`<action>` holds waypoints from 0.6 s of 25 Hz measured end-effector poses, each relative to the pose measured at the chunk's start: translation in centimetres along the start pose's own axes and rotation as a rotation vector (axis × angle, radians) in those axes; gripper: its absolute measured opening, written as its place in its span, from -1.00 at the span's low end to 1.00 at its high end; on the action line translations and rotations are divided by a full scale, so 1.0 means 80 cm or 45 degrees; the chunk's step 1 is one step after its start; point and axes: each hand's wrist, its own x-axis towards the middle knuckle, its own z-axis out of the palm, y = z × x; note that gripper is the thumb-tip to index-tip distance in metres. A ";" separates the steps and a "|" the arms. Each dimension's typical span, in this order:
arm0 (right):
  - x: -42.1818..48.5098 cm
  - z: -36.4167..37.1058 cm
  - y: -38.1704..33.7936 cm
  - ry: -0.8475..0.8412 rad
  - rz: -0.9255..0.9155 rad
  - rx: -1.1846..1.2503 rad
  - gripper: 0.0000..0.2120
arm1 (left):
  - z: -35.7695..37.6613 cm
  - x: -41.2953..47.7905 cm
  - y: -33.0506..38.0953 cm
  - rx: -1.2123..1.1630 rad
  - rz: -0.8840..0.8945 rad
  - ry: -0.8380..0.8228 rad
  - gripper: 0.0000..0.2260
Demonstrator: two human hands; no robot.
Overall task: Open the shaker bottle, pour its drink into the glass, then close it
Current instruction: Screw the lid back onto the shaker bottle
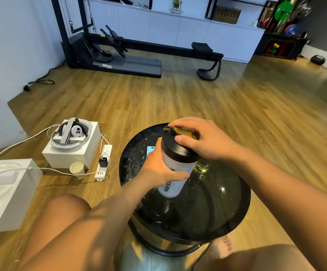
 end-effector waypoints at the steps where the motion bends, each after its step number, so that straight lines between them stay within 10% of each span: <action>1: -0.001 0.003 0.000 0.011 0.016 0.008 -0.65 | 0.001 0.000 -0.001 -0.007 -0.003 0.007 -0.09; 15: -0.007 0.020 -0.002 0.184 0.083 0.136 -0.67 | 0.022 -0.002 0.015 -0.269 0.063 0.247 -0.05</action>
